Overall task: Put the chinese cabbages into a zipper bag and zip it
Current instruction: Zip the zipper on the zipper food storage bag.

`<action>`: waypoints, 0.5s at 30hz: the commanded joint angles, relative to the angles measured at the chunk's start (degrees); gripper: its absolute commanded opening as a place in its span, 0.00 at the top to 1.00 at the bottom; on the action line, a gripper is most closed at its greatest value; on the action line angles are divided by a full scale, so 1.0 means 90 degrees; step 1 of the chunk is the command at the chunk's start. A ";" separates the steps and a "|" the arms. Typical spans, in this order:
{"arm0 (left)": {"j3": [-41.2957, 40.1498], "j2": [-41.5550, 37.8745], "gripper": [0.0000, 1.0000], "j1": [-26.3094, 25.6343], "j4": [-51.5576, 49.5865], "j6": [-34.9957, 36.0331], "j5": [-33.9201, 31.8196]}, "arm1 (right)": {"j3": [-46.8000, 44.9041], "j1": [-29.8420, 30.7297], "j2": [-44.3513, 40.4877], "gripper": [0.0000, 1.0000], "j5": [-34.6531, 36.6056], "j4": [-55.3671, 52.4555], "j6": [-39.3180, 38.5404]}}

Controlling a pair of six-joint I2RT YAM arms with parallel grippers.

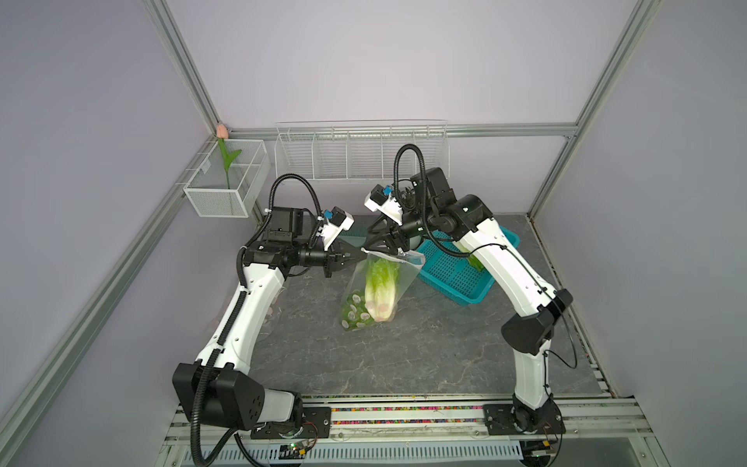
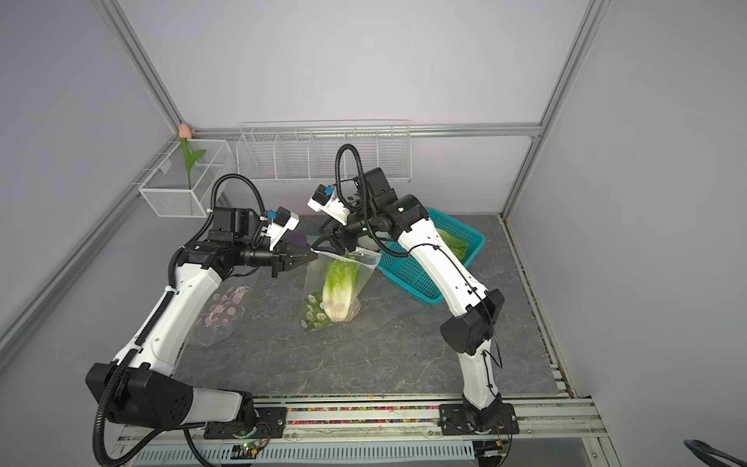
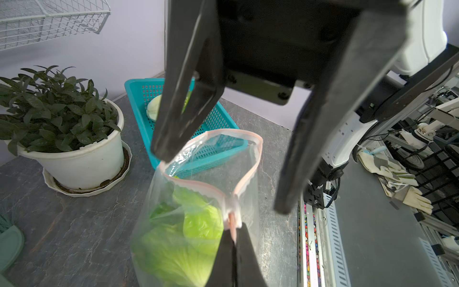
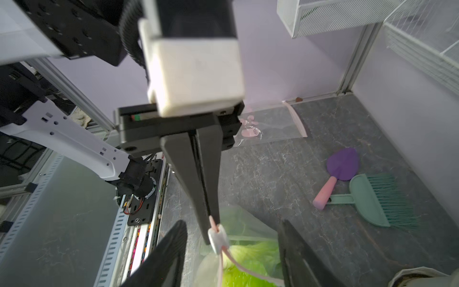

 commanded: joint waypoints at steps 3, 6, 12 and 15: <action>-0.0012 -0.0245 1.00 -0.0013 -0.0182 0.0502 0.0186 | 0.0603 -0.0040 0.0398 0.48 -0.0867 -0.0923 -0.0562; 0.0025 -0.0198 1.00 -0.0004 -0.0288 0.0602 0.0181 | 0.0595 -0.0059 0.0511 0.53 -0.1016 -0.1124 -0.0783; 0.0040 -0.0217 1.00 0.0033 -0.0251 0.0615 0.0149 | 0.0568 -0.0076 0.0625 0.63 -0.1294 -0.1283 -0.0962; 0.0011 -0.0243 1.00 0.0064 -0.0185 0.0555 0.0152 | 0.0568 -0.0088 0.0646 0.70 -0.1320 -0.1245 -0.0926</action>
